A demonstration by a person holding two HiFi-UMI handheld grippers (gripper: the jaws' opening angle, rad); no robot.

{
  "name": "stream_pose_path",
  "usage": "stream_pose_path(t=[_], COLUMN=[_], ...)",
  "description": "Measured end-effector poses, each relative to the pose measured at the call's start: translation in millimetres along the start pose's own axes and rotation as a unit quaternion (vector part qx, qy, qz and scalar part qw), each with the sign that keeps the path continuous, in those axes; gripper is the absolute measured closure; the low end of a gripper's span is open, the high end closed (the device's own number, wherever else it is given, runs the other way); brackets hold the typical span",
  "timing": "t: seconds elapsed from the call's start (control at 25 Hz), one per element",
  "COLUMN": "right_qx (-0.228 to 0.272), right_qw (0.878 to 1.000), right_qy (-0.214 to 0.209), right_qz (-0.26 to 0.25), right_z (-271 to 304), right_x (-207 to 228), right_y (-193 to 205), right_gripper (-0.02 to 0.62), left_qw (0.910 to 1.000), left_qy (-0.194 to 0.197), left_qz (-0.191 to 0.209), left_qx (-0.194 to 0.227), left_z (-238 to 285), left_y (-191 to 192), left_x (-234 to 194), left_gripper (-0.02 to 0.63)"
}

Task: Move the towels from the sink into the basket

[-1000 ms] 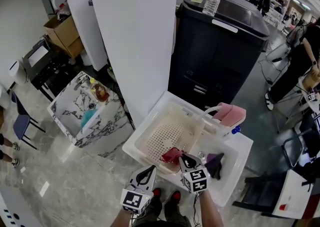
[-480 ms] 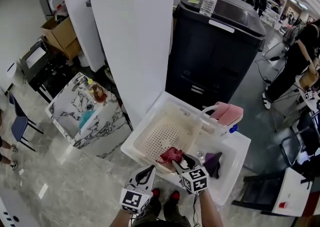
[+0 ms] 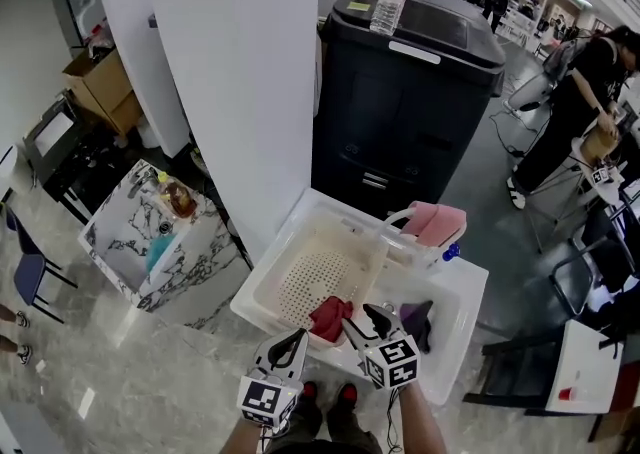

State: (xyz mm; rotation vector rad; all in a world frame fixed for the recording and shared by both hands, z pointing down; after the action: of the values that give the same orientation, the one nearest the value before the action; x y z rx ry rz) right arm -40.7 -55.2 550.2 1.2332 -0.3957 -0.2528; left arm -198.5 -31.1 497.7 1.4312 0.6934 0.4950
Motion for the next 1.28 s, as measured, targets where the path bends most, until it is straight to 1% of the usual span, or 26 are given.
stream_pose_path(t=[0.2, 0.4, 0.6, 0.68, 0.84, 1.0, 1.12, 1.28], right_qx=[0.049, 0.095, 0.128, 0.138, 0.158, 0.167, 0.17, 0.167], right_qw=[0.998, 0.993, 0.983, 0.978, 0.964, 0.949, 0.937, 0.92], right_qy=[0.035, 0.075, 0.135, 0.157, 0.213, 0.266, 0.306, 0.354], right_qz=[-0.01, -0.006, -0.007, -0.008, -0.009, -0.015, -0.016, -0.014], right_z=[-23, -52, -83, -97, -129, -162, -189, -224], right_x=[7, 12, 20, 23, 32, 39, 45, 56], right_y=[-23, -40, -48, -51, -51, -47, -43, -35], right_gripper=[0.373, 0.38, 0.447, 0.464, 0.498, 0.522, 0.542, 0.552], left_qw=[0.9996, 0.9977, 0.9934, 0.9911, 0.9838, 0.975, 0.9666, 0.9546], left_qy=[0.026, 0.062, 0.11, 0.128, 0.175, 0.22, 0.254, 0.297], left_qz=[0.005, 0.007, 0.009, 0.011, 0.011, 0.008, 0.003, -0.002], left_qx=[0.014, 0.026, 0.032, 0.033, 0.037, 0.032, 0.032, 0.024], left_z=[13, 26, 41, 46, 58, 69, 77, 89], left_y=[-10, -18, -25, -29, -32, -27, -25, -20], left_x=[6, 17, 37, 46, 67, 90, 113, 145], left_gripper=[0.6, 0.6, 0.6, 0.6, 0.6, 0.6, 0.6, 0.6])
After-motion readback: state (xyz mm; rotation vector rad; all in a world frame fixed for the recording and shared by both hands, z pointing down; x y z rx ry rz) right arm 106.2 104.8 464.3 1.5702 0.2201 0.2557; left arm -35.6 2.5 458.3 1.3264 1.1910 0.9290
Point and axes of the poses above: the fingertips, and each gripper's own axes: z forward along the fingers, x to its right, y out of its underside, the point moved 4 cm from there along -z, backward along the fingers, and after that the axes turned 12 degrees about x, right-handed, at the moved point
